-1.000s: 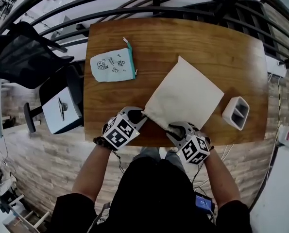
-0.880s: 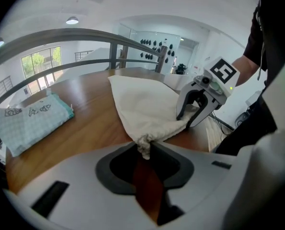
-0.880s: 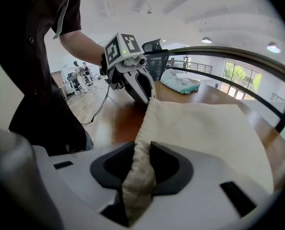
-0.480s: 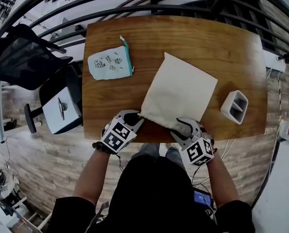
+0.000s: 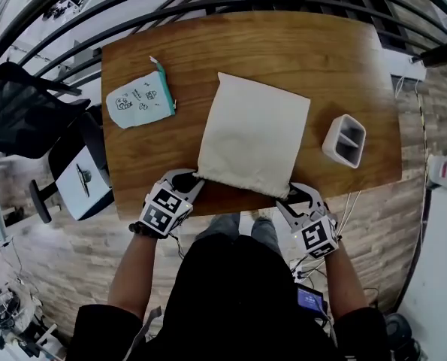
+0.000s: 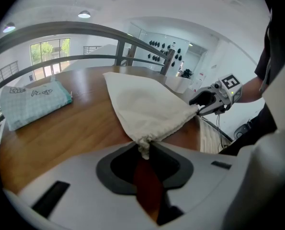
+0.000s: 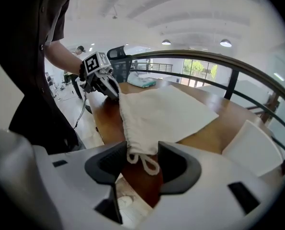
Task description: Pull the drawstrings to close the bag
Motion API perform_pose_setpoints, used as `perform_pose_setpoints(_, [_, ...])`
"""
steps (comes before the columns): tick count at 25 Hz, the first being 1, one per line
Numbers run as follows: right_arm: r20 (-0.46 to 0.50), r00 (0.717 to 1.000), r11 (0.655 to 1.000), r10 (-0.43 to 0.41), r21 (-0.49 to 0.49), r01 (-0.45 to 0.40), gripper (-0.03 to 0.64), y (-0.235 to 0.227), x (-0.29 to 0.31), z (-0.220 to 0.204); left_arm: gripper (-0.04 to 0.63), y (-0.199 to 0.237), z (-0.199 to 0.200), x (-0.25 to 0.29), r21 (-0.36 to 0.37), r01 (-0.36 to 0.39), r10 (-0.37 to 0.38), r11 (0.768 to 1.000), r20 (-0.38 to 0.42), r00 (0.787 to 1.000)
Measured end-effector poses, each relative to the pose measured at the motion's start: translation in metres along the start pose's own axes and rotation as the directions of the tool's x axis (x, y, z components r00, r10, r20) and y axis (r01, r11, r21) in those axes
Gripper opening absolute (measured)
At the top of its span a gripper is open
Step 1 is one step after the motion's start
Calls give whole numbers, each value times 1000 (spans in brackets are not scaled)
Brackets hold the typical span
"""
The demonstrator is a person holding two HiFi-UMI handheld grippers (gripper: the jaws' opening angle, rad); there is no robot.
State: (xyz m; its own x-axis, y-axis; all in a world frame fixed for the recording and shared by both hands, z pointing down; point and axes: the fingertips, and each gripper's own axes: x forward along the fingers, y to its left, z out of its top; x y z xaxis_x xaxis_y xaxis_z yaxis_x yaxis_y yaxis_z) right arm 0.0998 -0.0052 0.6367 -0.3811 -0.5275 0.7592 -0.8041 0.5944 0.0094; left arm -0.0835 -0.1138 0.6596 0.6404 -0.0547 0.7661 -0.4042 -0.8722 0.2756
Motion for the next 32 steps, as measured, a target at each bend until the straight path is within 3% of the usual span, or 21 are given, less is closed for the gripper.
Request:
perform_pose_setpoints(4, [-56,998,1000,29,14,-28,234,-4,4,-18,78,1,0,1,2,2,-2,1000,-10,1000])
perform_pose_setpoints(9, [-78,993,995,86,59,-81,205,-3,8,-18,78,2,0,1,-24,-7,7,1000,-6,1000])
perform_pose_setpoints(10, [-82,992,995,94,49,-90,186,0,8,-17,78,3,0,1,-29,-10,10,1000,-4,1000])
perform_pose_setpoints(12, [-94,990,995,103,22,-101,46,8,9,-15,78,3,1,1,-34,-19,19,999,-1,1000])
perform_pose_setpoints(13, [-101,990,996,94,1,-94,12,12,10,-15,78,3,0,2,-29,-26,26,999,-3,1000])
perform_pose_setpoints(17, [-127,992,999,7,-45,-13,9,4,3,-17,75,2,6,-2,21,-55,55,998,5,998])
perform_pose_setpoints(22, [-82,987,990,-140,-38,137,7,-29,-23,13,72,-5,25,-21,53,-44,39,998,83,996])
perform_pose_setpoints(28, [-89,939,940,-333,-113,322,8,-75,-53,53,72,-21,68,-61,115,10,-29,993,169,985])
perform_pose_setpoints(32, [-86,909,903,-407,-190,386,6,-97,-58,74,67,-23,88,-83,115,41,-69,992,245,967])
